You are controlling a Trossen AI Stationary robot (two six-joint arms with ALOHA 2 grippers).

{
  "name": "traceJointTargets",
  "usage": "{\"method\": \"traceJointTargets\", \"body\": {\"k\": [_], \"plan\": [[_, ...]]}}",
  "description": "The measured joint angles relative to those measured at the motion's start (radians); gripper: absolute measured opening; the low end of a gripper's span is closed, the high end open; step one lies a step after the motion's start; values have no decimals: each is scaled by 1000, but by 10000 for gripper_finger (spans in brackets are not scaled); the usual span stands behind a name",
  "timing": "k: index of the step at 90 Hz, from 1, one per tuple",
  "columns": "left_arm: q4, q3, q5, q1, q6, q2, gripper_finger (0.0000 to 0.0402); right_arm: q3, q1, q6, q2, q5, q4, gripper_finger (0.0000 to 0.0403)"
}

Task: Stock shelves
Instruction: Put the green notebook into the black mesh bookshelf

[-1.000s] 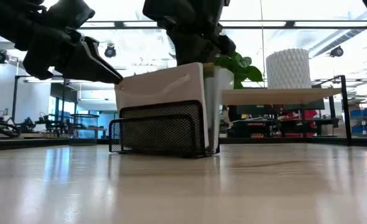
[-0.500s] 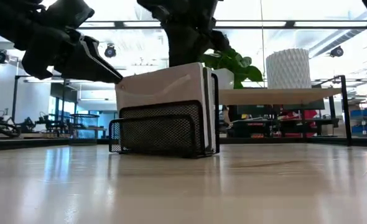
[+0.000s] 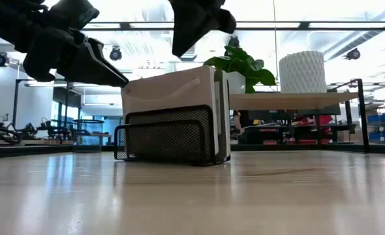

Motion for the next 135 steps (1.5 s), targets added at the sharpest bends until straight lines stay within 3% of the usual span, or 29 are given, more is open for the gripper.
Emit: {"method": "traceJointTargets", "body": {"k": [42, 58, 74, 96, 135], "plan": [[8, -2, 4, 0, -13, 0, 116, -34, 55, 280, 1, -14, -322, 0], [20, -14, 5, 0, -14, 0, 112, -114, 68, 306, 2, -63, -302, 0], [49, -25, 5, 1, -11, 0, 101, -183, 49, 236, 5, -63, -210, 0], [72, -38, 6, 3, -7, 0, 106, -172, 31, 129, 3, -61, -83, 0], [69, -31, 4, 3, 48, -3, 101, -165, 34, 123, -5, -80, -105, 0]]}}
